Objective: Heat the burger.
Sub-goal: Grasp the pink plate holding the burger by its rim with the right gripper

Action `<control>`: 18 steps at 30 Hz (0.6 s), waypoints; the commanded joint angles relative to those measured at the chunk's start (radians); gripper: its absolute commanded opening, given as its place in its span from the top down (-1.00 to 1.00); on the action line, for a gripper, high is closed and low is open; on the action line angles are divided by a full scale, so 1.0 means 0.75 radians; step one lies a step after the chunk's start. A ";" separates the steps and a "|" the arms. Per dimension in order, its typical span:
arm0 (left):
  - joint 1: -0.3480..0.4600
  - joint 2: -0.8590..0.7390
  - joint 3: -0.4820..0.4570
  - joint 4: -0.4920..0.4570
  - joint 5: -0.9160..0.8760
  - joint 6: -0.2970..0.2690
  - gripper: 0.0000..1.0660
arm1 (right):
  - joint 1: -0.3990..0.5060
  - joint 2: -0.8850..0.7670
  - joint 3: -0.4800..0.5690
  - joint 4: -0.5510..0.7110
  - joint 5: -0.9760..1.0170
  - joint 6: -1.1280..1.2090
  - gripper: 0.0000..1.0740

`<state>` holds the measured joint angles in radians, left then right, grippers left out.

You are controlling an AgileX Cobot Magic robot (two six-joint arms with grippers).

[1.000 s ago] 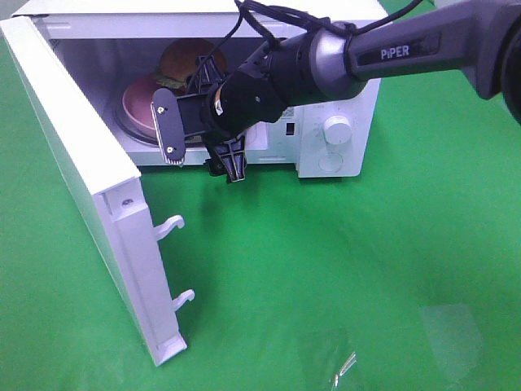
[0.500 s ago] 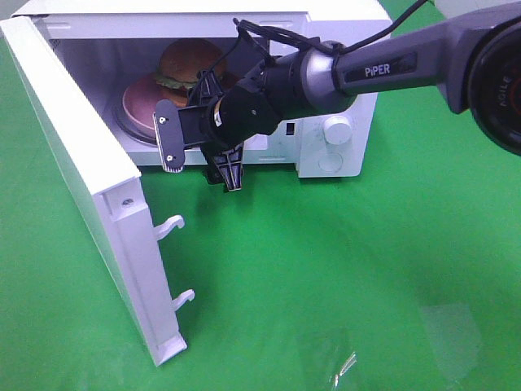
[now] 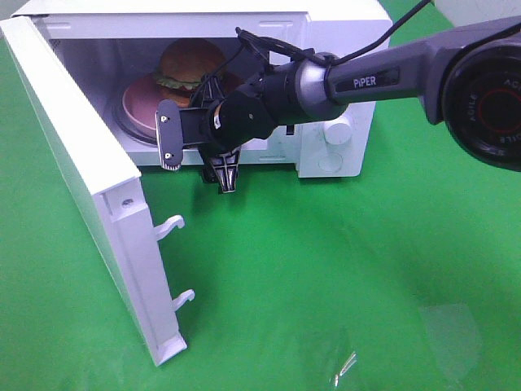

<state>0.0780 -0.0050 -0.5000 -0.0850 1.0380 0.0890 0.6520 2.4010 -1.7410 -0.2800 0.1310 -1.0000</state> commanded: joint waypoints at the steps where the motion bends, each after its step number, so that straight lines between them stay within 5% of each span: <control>1: 0.004 0.007 0.004 -0.004 -0.005 -0.008 -0.88 | -0.001 -0.003 -0.015 0.017 -0.001 -0.009 -0.46; 11: 0.004 0.007 0.004 -0.004 -0.005 -0.008 -0.88 | 0.003 -0.003 -0.015 0.043 0.007 -0.008 0.31; 13: 0.004 0.007 0.004 -0.004 -0.005 -0.008 -0.88 | 0.003 -0.003 -0.015 0.085 0.009 -0.008 0.70; 18: 0.004 0.007 0.004 -0.004 -0.005 -0.008 -0.88 | 0.003 -0.011 -0.015 0.127 0.029 -0.008 1.00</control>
<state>0.0780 -0.0050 -0.5000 -0.0850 1.0380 0.0890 0.6620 2.3920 -1.7460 -0.2030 0.1580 -1.0080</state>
